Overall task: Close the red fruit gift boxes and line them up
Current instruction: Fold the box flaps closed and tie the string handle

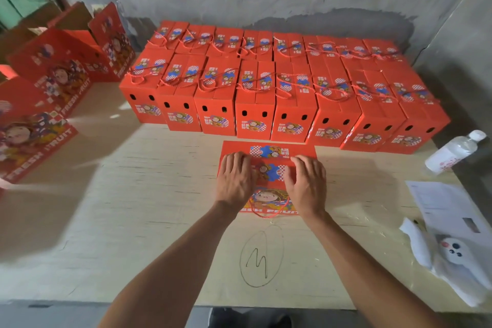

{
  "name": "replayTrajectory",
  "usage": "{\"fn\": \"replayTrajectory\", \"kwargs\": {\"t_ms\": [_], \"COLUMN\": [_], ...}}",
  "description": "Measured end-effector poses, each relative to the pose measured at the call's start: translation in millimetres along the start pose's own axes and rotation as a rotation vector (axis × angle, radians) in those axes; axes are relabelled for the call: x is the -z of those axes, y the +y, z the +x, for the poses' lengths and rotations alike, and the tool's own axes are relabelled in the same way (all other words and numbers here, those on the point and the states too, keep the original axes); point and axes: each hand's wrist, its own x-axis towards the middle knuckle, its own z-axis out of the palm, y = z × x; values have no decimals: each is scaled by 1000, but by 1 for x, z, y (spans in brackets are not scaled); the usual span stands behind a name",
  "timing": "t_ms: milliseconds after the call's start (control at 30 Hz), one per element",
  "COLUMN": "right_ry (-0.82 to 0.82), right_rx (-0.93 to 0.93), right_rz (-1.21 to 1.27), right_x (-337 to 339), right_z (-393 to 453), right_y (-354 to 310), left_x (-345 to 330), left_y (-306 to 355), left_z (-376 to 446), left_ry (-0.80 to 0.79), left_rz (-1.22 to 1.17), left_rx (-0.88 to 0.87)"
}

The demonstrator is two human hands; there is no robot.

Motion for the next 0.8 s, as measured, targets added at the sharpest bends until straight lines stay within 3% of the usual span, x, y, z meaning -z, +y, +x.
{"fn": "replayTrajectory", "kwargs": {"t_ms": [300, 433, 600, 800], "right_ry": [28, -9, -100, -38], "right_rx": [58, 79, 78, -41], "right_rz": [-90, -73, -27, 79], "right_x": [0, 2, 3, -3], "right_z": [1, 5, 19, 27], "right_y": [3, 5, 9, 8], "left_x": [-1, -1, -2, -6], "left_y": [-7, 3, 9, 3], "left_z": [5, 9, 24, 29], "left_ry": [-64, -2, -62, -105], "left_rz": [48, -59, -155, -214], "left_rx": [-65, 68, 258, 177]}}
